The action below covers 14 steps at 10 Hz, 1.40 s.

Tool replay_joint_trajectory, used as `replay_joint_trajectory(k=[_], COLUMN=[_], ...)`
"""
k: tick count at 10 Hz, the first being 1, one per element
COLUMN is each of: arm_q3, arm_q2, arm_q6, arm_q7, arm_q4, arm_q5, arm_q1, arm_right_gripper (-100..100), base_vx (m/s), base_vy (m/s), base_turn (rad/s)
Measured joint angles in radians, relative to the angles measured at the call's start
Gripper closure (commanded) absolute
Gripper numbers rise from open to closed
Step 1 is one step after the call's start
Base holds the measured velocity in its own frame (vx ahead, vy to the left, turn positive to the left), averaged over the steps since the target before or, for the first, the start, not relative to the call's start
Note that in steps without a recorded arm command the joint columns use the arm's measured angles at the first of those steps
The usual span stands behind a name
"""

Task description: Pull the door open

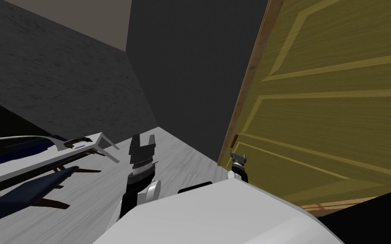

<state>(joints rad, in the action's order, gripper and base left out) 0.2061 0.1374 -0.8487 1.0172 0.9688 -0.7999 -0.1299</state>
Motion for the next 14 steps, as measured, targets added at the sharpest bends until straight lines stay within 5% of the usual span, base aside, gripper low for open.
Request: replay_joint_trajectory(k=[8, 14], arm_q3=[0.012, -0.034], arm_q2=[0.005, 0.072], arm_q6=[-0.015, -0.019], arm_q7=[0.091, 0.202], arm_q4=[-0.097, -0.121], arm_q5=[-0.061, -0.026], arm_q1=[0.032, -0.006], arm_right_gripper=[-100, -100], base_vx=[0.018, 0.176], base_vy=[-0.052, -0.012], base_turn=[0.101, -0.112])
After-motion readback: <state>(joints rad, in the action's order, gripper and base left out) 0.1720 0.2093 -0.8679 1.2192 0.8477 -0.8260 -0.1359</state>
